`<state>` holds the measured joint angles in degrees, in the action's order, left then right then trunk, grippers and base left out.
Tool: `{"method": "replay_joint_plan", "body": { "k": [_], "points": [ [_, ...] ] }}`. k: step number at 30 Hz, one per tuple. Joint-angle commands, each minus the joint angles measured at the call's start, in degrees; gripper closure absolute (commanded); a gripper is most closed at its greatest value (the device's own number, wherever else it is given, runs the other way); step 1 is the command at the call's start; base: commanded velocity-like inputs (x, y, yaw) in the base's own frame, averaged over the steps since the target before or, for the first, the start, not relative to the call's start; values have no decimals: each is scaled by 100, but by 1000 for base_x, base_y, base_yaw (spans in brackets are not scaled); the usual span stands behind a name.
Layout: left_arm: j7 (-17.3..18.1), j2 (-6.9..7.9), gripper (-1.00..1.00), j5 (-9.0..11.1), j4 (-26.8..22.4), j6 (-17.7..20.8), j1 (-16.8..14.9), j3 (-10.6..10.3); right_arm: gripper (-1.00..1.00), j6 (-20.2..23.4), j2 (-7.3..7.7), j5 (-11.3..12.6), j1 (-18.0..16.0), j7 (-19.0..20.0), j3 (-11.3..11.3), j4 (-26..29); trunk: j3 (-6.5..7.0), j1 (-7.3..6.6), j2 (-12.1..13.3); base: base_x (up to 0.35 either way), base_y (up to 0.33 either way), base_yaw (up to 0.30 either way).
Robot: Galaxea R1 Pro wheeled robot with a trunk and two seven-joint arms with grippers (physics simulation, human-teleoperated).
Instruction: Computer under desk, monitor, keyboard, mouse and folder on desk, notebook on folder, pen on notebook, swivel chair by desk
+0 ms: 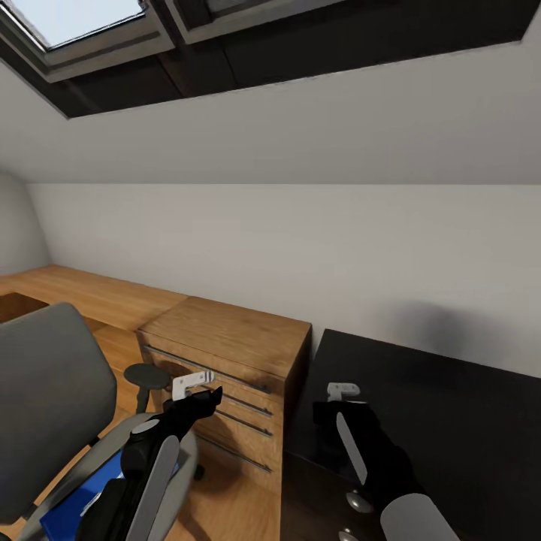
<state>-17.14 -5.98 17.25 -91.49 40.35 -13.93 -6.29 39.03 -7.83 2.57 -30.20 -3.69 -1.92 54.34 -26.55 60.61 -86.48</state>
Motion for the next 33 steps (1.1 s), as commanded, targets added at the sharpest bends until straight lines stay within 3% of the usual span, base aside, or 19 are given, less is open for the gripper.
{"method": "replay_joint_plan", "body": {
  "k": [1, 33],
  "points": [
    [-53, 0, -100, 62, -7, 17, -4, -4, 100, 26, -1, 33, -3, -30, -10, 6, -7, 0, -4, 0, 132, 0],
    [-43, -5, -100, 68, -3, 26, -4, -6, 100, 15, 1, 33, -3, -18, -10, -78, -7, 0, -4, 0, 62, 0]
  ]
}}
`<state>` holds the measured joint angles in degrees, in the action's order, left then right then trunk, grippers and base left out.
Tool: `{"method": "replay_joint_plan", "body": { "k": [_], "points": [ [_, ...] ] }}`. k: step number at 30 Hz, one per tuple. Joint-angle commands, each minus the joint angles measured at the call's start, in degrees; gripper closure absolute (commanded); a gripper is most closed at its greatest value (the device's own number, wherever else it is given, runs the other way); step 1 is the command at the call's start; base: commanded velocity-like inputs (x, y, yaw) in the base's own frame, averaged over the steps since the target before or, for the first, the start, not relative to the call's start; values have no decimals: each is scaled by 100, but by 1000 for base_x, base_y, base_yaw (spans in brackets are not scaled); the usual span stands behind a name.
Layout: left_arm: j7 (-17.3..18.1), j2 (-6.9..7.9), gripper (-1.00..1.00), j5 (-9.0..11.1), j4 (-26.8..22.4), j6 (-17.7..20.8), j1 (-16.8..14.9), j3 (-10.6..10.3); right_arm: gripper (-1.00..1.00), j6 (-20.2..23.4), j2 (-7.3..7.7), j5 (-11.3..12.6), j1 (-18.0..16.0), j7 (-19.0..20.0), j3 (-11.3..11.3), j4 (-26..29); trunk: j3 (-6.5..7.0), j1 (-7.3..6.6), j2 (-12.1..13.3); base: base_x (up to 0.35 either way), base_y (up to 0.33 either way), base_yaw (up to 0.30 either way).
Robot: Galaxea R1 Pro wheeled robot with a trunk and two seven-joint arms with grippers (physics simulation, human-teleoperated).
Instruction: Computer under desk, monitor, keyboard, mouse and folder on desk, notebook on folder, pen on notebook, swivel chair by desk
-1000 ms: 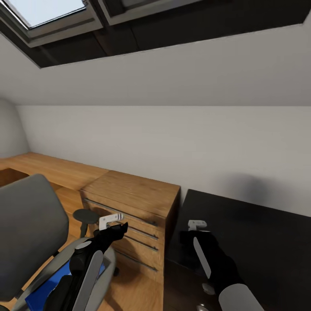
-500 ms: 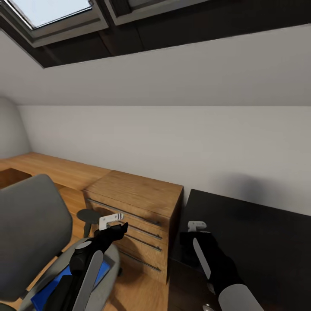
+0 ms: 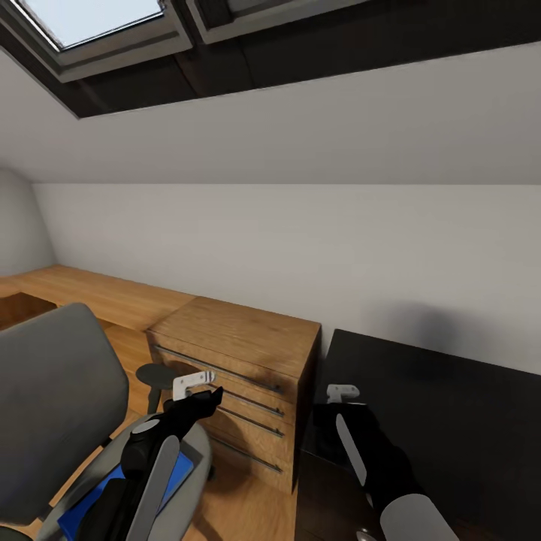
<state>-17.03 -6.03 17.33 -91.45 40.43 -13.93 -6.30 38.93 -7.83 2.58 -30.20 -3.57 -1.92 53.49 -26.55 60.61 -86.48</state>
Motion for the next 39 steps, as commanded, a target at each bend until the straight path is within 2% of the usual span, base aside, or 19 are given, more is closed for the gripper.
{"method": "replay_joint_plan", "body": {
  "k": [1, 12, 22, 36, 37, 39],
  "points": [
    [-52, -1, -100, 58, -8, 17, -4, -7, 100, 22, 1, 32, -3, -30, -10, 6, -7, 0, -4, 0, 0, 0],
    [-40, -29, -100, 59, -63, 17, -4, -42, 100, -85, 1, 25, -3, -30, -10, -2, -7, 0, -4, 0, 0, 0],
    [-42, -30, -100, 92, -66, 26, -4, -46, 100, -358, 10, 23, -4, -38, -10, -307, -7, 0, -4, 0, 0, 0],
    [-38, -30, -100, 95, -65, 26, -4, -46, 100, -386, 10, 15, -4, -46, -10, -320, -7, 0, -4, 0, 0, 0],
    [-38, -30, -100, 95, -65, 26, -4, -46, -100, -386, 10, 15, -4, -46, -10, -319, -7, 0, -4, 0, 0, 0],
    [-38, -30, -100, 95, -62, 26, -4, -46, -100, -386, 10, 15, -4, -47, -9, -315, -7, 0, -4, 0, 0, 0]
  ]
}}
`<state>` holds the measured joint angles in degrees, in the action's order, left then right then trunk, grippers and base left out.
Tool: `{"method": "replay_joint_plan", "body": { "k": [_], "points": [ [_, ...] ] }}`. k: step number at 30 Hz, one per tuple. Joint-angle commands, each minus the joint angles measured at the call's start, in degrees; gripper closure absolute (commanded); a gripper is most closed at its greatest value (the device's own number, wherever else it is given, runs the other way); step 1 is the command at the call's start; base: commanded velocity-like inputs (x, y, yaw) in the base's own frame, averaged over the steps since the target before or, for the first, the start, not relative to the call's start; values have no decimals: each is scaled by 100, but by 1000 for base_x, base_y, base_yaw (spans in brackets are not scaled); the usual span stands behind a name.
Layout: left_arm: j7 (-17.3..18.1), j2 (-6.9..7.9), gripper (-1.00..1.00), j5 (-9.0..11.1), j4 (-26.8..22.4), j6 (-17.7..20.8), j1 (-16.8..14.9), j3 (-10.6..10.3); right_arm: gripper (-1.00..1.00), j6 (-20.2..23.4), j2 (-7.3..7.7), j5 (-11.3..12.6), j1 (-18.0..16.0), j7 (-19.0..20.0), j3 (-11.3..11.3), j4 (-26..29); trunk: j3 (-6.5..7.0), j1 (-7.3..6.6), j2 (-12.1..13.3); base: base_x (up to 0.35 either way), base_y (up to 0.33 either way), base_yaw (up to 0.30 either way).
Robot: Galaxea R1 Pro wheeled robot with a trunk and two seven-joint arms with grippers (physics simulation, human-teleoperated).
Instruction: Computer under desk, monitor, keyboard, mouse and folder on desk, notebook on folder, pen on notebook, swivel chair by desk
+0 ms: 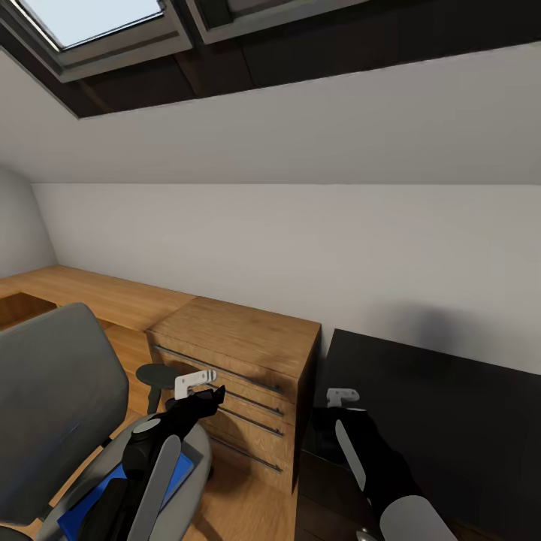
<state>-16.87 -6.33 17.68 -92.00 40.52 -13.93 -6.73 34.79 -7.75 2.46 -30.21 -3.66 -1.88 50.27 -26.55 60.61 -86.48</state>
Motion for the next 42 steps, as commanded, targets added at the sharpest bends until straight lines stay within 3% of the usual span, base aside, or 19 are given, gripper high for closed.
{"method": "replay_joint_plan", "body": {
  "k": [1, 22, 29, 35, 42],
  "points": [
    [-53, 0, -100, 60, -5, 17, -4, -4, -100, 27, 3, 27, -5, -38, -13, 8, -7, 0, -4, 0, 0, 0],
    [-56, 6, -100, 64, 13, 18, -4, 2, -100, 27, 18, 17, -4, -52, 0, 67, -7, 0, -4, 0, 0, 0],
    [-58, 9, -100, 65, 19, 17, -4, -3, -100, 27, 24, -9, 3, -85, 38, 603, -7, 0, -4, 0, 0, 0],
    [-61, 9, -100, 62, 23, 14, -4, -4, -100, 32, 27, -12, 30, -93, 45, 741, -7, 0, -4, 0, 0, 0],
    [-62, 9, -100, 61, 24, 9, -4, -4, -100, 52, 28, -6, 246, -99, 47, 1159, -7, 0, -4, 0, 0, 0]
  ]
}}
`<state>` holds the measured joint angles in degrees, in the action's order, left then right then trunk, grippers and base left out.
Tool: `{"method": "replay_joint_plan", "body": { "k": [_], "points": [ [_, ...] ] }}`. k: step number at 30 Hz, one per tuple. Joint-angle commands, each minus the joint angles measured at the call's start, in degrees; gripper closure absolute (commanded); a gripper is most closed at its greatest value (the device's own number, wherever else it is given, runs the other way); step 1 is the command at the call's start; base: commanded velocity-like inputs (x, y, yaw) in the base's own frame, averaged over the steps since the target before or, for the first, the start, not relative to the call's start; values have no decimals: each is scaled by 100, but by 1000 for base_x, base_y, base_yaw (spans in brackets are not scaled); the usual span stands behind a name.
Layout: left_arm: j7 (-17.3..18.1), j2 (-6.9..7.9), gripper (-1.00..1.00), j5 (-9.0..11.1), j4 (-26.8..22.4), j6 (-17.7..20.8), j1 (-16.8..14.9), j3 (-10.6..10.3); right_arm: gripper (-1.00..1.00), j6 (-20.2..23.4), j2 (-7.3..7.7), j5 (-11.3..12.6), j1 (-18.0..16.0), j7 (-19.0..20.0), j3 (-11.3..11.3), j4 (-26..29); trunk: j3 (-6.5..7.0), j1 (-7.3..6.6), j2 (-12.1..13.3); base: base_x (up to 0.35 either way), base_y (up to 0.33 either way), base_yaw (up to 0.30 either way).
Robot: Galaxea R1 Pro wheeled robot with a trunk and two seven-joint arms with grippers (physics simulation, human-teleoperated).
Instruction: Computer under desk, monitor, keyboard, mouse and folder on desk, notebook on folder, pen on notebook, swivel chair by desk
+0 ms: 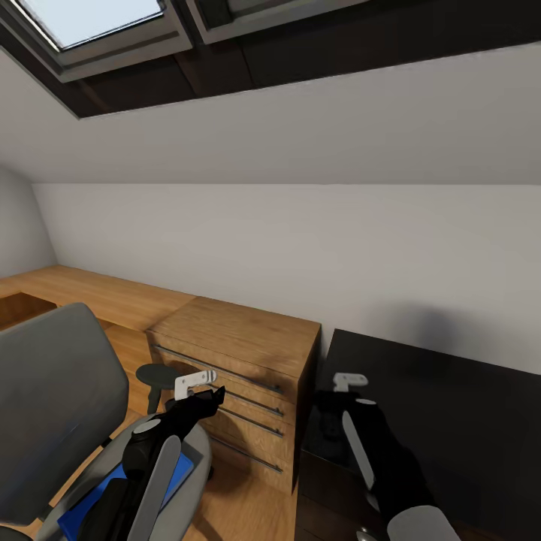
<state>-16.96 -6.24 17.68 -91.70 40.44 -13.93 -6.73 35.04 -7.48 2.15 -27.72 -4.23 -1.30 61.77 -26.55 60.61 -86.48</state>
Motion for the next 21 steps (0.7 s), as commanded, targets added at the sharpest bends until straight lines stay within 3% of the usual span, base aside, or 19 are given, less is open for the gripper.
{"method": "replay_joint_plan", "body": {
  "k": [1, 10, 21],
  "points": [
    [-53, 0, -100, 60, -6, 17, -4, -4, -100, 32, 1, 26, 36, -42, -11, 73, -7, 0, -4, 0, 0, 0],
    [-53, 0, -100, 60, -6, 17, -4, -4, -100, 63, 8, 30, 206, -39, -4, 448, -7, 0, -4, 0, 0, 0],
    [-54, 0, -100, 60, -9, 16, -4, -4, -100, 72, 6, 38, 214, -34, -7, 467, -7, 0, -4, 0, 0, 0]
  ]
}}
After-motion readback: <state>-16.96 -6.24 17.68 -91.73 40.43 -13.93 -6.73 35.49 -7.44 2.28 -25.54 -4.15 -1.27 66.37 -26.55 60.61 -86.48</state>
